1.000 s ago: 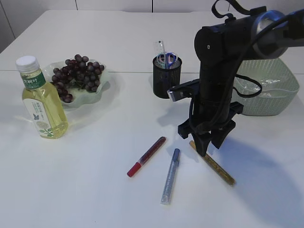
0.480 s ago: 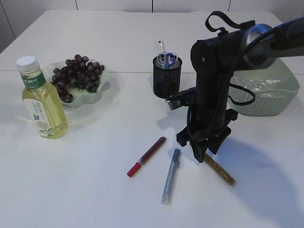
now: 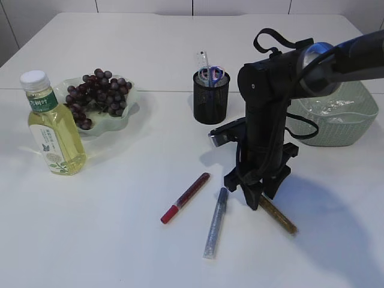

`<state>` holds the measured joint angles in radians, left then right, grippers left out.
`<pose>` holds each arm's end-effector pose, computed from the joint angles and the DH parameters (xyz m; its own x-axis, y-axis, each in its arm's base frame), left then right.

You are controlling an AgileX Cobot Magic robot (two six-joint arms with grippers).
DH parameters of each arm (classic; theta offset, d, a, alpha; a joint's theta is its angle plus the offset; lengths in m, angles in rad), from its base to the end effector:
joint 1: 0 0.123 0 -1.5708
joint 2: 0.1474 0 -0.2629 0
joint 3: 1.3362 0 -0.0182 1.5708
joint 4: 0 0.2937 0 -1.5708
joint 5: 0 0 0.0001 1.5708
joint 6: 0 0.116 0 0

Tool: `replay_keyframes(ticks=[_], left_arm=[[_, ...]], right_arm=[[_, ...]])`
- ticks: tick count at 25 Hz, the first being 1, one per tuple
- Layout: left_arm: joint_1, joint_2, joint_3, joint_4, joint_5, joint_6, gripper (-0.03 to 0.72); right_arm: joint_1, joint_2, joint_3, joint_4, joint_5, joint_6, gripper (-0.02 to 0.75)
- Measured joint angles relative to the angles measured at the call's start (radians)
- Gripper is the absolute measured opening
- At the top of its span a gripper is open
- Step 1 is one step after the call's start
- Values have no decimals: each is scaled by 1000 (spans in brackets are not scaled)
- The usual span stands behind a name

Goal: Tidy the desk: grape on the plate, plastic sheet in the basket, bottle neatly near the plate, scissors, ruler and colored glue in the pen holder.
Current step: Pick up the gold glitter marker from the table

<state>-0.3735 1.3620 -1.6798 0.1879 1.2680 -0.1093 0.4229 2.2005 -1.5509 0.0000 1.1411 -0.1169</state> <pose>0.3066 -0.0979 0.4314 -0.7165 0.2252 -0.6602 0.2130 0.9719 0.1003 0.3894 0.1753 0.0543 -0.8498 -0.5104 0.1314 -0.5130 0.8582 0.0154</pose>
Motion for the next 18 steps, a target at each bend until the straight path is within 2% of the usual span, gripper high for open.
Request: replay_keyframes(ticks=[14,16,18], left_arm=[[0,0,0,0,0,0,342],[0,0,0,0,0,0,342],[0,0,0,0,0,0,342]], right_arm=[[0,13,-4,0,-12,-5,352],[0,13,-4,0,-12,-5,332],[0,13,-4,0,-12,-5,273]])
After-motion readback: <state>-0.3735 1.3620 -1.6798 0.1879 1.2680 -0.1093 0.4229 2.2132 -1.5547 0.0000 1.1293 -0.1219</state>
